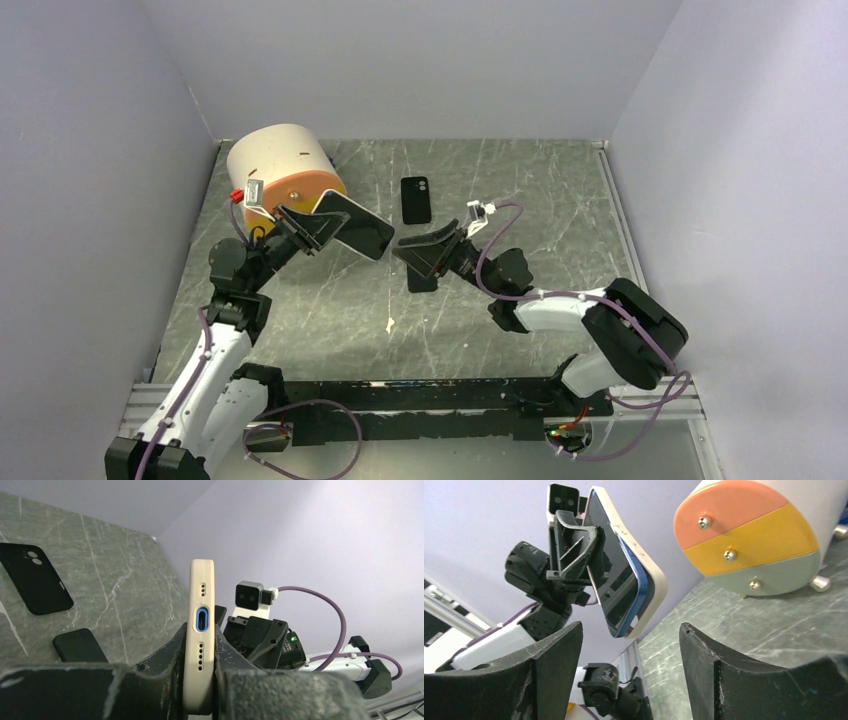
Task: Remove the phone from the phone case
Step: Remove the phone case from the phone.
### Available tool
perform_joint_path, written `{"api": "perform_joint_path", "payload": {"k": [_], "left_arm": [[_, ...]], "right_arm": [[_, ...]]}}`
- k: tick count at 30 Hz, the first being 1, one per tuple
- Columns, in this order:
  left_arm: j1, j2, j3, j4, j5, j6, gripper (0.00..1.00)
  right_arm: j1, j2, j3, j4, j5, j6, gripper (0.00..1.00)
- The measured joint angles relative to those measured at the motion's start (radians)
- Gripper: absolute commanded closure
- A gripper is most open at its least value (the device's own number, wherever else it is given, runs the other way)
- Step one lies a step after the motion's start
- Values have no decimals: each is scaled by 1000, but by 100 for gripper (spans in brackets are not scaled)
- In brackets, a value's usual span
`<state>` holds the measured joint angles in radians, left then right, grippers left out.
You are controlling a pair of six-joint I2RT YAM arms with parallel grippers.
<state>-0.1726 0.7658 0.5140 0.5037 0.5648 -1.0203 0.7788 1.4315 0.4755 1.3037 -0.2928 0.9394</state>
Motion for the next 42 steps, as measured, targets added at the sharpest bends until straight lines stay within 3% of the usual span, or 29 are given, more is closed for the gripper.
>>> {"api": "perform_joint_path", "payload": {"k": [6, 29, 42], "left_arm": [[0, -2, -50, 42, -40, -67, 98], [-1, 32, -101, 198, -70, -202, 98], [-8, -16, -103, 171, -97, -184, 97]], "right_arm": [[6, 43, 10, 72, -34, 75, 39], [13, 121, 67, 127, -88, 144, 48], [15, 64, 69, 80, -80, 113, 46]]}}
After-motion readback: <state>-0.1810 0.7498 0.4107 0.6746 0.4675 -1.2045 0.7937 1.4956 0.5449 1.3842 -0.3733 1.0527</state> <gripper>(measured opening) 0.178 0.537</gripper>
